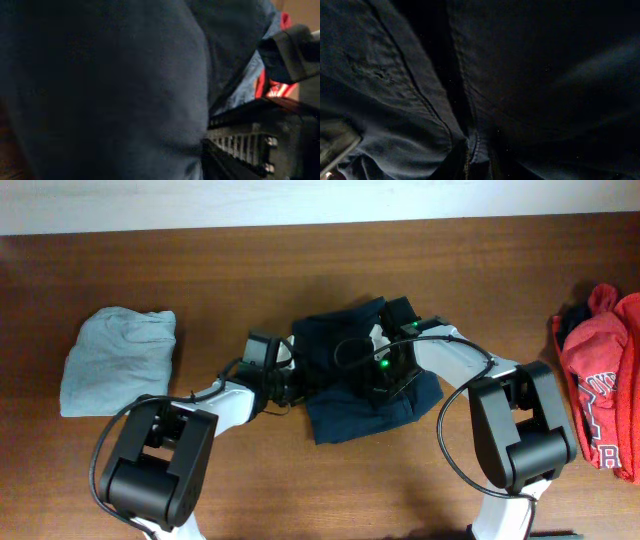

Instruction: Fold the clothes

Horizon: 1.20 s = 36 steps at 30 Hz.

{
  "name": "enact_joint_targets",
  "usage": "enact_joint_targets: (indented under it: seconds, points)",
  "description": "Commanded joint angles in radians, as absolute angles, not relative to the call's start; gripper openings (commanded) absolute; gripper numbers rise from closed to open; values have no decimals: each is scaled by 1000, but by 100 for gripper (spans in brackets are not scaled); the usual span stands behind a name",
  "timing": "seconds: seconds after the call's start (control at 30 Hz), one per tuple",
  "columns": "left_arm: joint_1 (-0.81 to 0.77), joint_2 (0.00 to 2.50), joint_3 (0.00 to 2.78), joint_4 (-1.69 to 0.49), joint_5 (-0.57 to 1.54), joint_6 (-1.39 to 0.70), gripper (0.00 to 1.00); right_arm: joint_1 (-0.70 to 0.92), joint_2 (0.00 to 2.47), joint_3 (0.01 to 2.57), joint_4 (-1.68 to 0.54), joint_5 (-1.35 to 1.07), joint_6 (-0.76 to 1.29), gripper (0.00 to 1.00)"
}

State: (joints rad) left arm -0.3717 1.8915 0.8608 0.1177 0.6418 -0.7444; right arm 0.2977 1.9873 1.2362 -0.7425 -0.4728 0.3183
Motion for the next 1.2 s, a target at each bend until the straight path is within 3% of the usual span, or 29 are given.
enact_joint_targets:
  seconds: [0.0,0.17,0.23,0.37,0.6,0.9,1.17]
  points:
    - [-384,1903,859,131,582,-747,38,321,2036,1227,-744,-460,323,19]
    - [-384,1903,859,187,593,-676,16,322,2036,1227,-752,-460,322,19]
    - [-384,1903,859,210,625,-612,0,321,2035,1227,-759,-460,310,19]
    - [-382,1901,859,248,766,-475,0,295,2009,1227,-838,-405,234,16]
    - [-337,1771,861,223,816,-369,0,207,1790,1227,-936,-407,136,14]
    - [-185,1452,970,-78,786,-202,0,103,1388,1228,-958,-407,132,21]
    - [33,1424,1067,-307,746,-92,0,99,1356,1228,-994,-408,138,20]
